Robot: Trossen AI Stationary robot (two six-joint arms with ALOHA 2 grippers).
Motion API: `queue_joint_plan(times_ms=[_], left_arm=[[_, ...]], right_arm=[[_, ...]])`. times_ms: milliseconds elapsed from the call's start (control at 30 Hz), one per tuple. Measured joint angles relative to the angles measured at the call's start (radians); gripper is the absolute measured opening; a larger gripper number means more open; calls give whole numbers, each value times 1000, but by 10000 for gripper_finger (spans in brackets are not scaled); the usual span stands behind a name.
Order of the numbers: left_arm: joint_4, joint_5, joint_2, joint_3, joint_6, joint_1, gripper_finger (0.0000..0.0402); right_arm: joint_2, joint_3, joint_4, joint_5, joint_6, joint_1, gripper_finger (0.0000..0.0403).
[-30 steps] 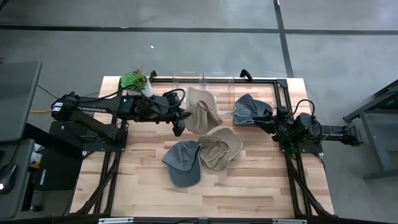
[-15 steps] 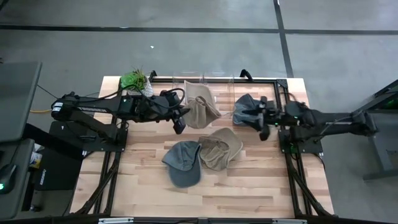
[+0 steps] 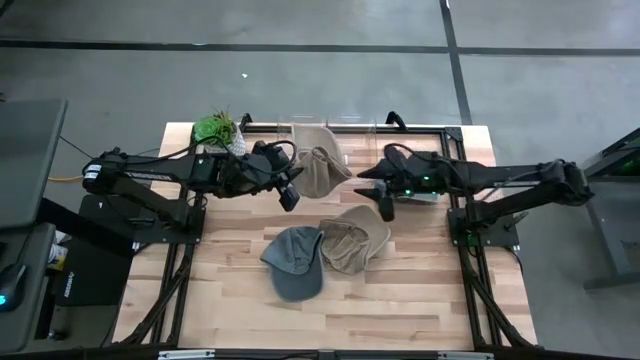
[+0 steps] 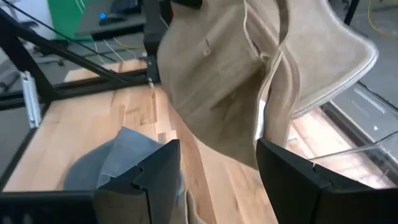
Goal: Pick & Place hat
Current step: Put the left brown cap into the right transparent bin
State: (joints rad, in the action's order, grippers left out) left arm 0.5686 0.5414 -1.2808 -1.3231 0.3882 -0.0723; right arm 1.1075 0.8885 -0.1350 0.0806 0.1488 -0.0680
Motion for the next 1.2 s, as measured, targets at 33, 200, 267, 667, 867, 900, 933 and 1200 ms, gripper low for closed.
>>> queue_joint_plan(times_ms=[33, 200, 267, 667, 867, 900, 933, 1200], left_arm=[[0, 1, 0, 0, 0, 0, 0], [0, 3, 0, 0, -1, 0, 0], [0, 3, 0, 0, -1, 0, 0], [1, 3, 0, 0, -4, 0, 0], [2, 19, 0, 0, -25, 0, 0], [2, 19, 0, 0, -25, 0, 0], [2, 19, 0, 0, -25, 0, 0], [2, 27, 0, 0, -25, 0, 0]], right_arm=[[14, 6, -4, 0, 5, -7, 208], [56, 24, 28, -54, 32, -51, 232], [63, 28, 33, -65, 32, -66, 248], [98, 29, 45, -162, 8, -175, 296], [151, 29, 105, -210, 20, -199, 296], [158, 30, 118, -215, 25, -202, 296], [167, 30, 125, -218, 25, -204, 296], [236, 30, 218, -264, 52, -214, 296]])
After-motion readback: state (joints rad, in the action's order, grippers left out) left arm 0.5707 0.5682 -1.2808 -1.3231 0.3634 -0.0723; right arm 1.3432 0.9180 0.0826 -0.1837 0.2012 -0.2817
